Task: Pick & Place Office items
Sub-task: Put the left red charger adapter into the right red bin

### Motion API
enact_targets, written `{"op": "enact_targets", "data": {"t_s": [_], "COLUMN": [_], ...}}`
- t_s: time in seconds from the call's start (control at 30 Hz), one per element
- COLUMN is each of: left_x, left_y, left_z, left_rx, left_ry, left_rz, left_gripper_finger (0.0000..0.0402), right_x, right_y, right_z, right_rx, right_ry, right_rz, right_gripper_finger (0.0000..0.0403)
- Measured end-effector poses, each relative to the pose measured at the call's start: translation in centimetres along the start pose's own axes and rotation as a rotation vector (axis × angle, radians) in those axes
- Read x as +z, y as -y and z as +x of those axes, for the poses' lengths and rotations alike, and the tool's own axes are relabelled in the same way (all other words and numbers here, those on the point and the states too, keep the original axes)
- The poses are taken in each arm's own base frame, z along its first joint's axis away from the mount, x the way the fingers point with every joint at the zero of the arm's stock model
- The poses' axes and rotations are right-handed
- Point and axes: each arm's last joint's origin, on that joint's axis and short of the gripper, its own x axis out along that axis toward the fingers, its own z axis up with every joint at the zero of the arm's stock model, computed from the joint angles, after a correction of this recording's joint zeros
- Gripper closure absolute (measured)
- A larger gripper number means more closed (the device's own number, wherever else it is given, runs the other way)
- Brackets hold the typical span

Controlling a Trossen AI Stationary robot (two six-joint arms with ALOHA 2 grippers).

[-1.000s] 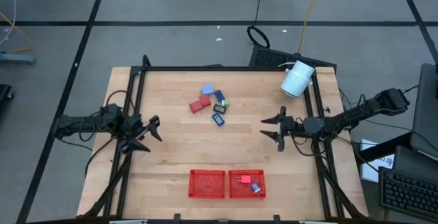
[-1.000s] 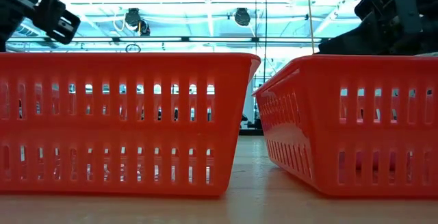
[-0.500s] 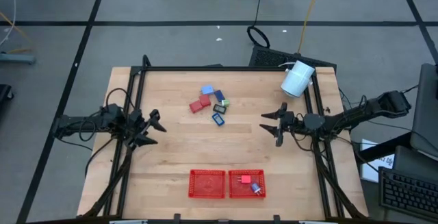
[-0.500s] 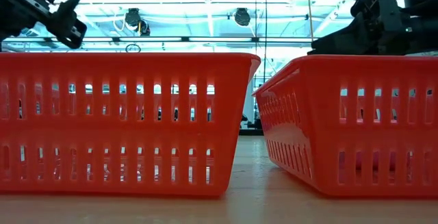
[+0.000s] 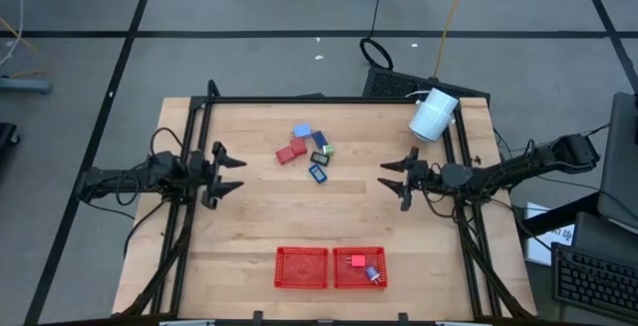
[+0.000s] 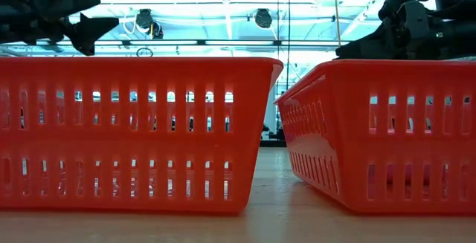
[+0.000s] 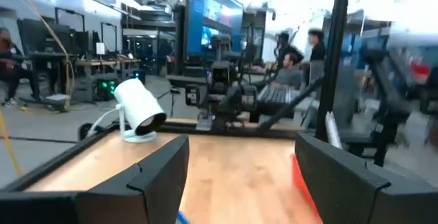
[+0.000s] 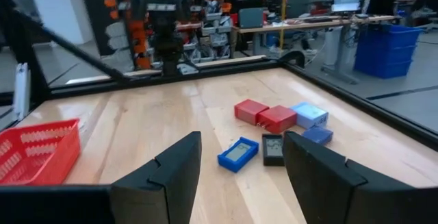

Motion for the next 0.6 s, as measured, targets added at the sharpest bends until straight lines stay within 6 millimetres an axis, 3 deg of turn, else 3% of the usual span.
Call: {"op": "enact_targets", "data": {"t_s": [0.3, 0.6], "left_x": [-0.4, -3.1], "left_y": [-1.0, -1.9], "left_z": [0.2, 1.5], "left_rx": [0.349, 0.58], "left_ry": [-0.001, -0.196], "left_rz": [-0.118, -0.253], "left_gripper_finger": [0.0131, 0.0131], "right_x": [-0.2, -0.1], "right_y": [0.0, 0.0], "right_z": [0.0, 0.0], "right_rx": [0.004, 0.005], "right_ry": [-0.018, -0.011], "right_rz": [-0.024, -0.023], "right_gripper_finger": [0.0207, 0.0207]}}
